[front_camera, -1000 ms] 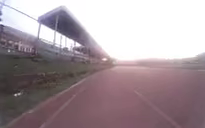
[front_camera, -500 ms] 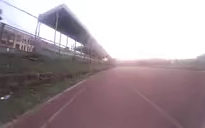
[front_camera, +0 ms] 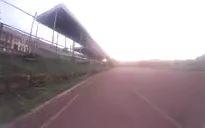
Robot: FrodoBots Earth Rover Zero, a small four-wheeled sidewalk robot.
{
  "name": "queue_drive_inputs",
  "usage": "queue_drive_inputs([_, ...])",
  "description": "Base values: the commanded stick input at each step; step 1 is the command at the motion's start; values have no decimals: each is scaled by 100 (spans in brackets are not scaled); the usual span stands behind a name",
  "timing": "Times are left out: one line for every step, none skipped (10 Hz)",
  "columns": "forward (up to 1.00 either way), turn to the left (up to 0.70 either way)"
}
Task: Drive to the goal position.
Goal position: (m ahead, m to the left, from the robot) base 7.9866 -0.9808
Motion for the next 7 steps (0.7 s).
queue_drive_inputs([70,0])
queue_drive_inputs([70,0])
queue_drive_inputs([70,0])
queue_drive_inputs([70,0])
queue_drive_inputs([70,0])
queue_drive_inputs([70,0])
queue_drive_inputs([70,0])
